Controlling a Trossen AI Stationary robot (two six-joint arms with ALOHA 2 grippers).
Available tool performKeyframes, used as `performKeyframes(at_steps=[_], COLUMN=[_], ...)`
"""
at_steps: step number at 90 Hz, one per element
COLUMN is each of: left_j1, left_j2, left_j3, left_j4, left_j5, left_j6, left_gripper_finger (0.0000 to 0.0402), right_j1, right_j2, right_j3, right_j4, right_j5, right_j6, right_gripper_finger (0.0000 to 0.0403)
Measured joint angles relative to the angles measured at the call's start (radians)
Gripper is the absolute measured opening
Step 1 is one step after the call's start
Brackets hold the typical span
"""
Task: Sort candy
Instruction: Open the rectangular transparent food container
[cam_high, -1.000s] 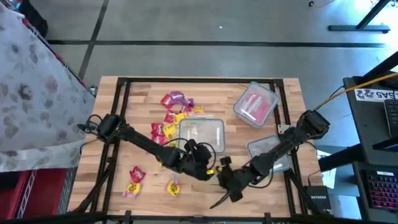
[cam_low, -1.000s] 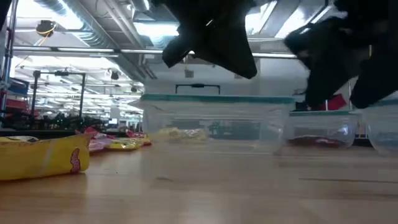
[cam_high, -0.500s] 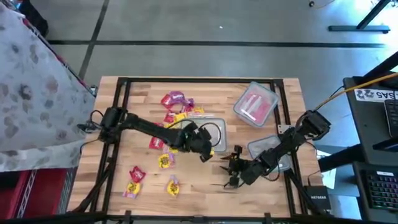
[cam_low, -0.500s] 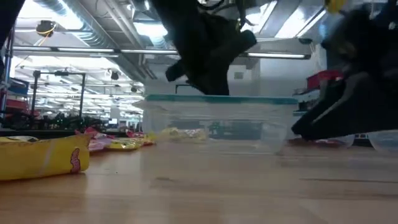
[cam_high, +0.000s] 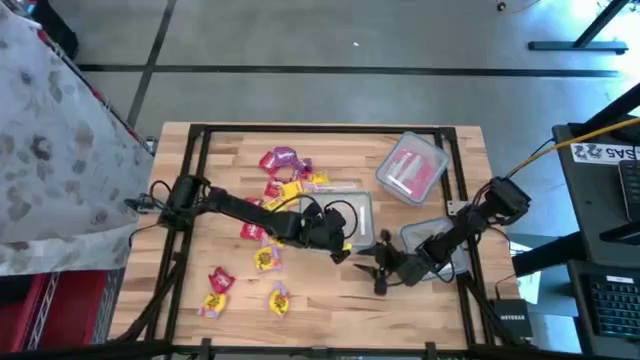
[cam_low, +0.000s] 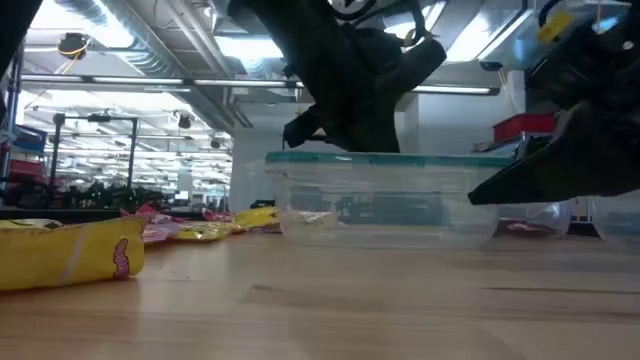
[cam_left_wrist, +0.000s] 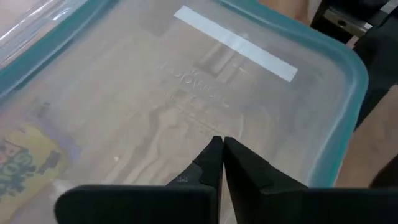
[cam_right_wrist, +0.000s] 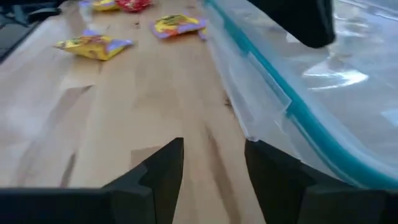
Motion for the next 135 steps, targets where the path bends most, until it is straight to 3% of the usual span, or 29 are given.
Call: performKeyframes(at_steps=[11,33,52,64,75,87,99,106,115,135], left_j1=[-0.007,-0.018,-0.03,-0.054,-0.082,-0.118,-0.152,-0.166,-0.173,-0.165], left_j2=[0.007,0.007,0.007,0.007,0.007,0.007,0.006,0.006,0.006,0.005], left_j3=[0.0,0.001,0.002,0.002,0.003,0.003,0.003,0.004,0.004,0.004], left_j4=[0.005,-0.004,-0.007,-0.014,-0.014,-0.012,0.002,0.004,0.008,-0.005], left_j5=[-0.005,-0.013,-0.003,-0.006,-0.005,0.016,0.091,0.098,0.092,0.063], left_j6=[-0.026,-0.042,-0.04,-0.012,0.005,0.078,0.139,0.178,0.201,0.208], left_gripper_finger=[0.0,0.0,0.0,0.0,0.0,0.0,0.0,0.0,0.0,0.0], right_j1=[-0.002,0.01,0.045,0.065,0.061,0.012,-0.093,-0.161,-0.221,-0.219], right_j2=[-0.006,-0.004,-0.088,-0.242,-0.361,-0.403,-0.405,-0.404,-0.392,-0.364], right_j3=[0.031,0.039,0.042,0.101,0.208,0.307,0.342,0.341,0.341,0.343], right_j4=[0.05,0.004,-0.043,-0.341,-0.772,-1.148,-1.357,-1.4,-1.389,-1.336], right_j5=[0.033,0.0,-0.3,-0.28,-0.118,0.065,0.095,0.043,-0.098,-0.347], right_j6=[-0.045,-0.018,-0.082,-0.076,-0.026,0.072,0.201,0.21,0.18,0.13], right_gripper_finger=[0.0161,0.0161,0.0161,0.0161,0.0161,0.0161,0.0161,0.0161,0.0161,0.016])
